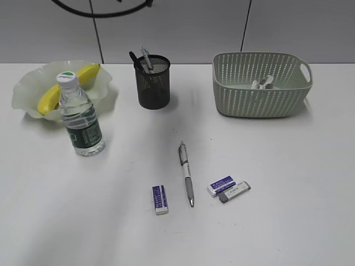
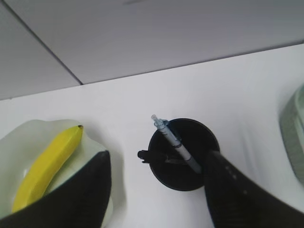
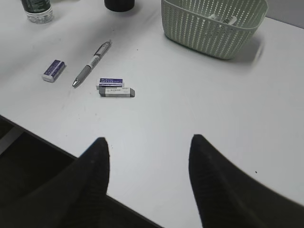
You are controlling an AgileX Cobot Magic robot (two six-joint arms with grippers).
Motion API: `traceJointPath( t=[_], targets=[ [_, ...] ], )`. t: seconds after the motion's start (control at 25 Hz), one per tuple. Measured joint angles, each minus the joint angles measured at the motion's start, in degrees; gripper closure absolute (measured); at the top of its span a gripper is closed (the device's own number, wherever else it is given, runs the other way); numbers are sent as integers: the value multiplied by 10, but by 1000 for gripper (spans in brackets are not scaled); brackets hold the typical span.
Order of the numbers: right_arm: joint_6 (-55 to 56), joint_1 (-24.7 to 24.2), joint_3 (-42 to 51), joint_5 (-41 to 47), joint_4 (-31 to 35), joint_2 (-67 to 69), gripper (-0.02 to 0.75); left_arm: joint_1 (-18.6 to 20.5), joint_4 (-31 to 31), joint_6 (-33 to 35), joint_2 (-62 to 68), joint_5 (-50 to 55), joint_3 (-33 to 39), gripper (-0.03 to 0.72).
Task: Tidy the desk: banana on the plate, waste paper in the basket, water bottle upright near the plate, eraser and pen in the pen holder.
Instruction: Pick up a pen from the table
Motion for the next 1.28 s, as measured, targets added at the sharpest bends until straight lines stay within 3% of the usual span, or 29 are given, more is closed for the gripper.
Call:
traceJointPath(
  t=[0.24,0.48,0.72,1.28],
  targets=[
    [0,0,0,0,0,0,306,0,-89,48,-94,2,0,227],
    [0,0,0,0,0,0,305,0,-102,70,-206,2,54,227],
    [0,0,0,0,0,0,307,0,-111,88,-373,2,243,229],
    [0,0,0,0,0,0,312,0,-115,90,-845,-2,790,234]
  ],
)
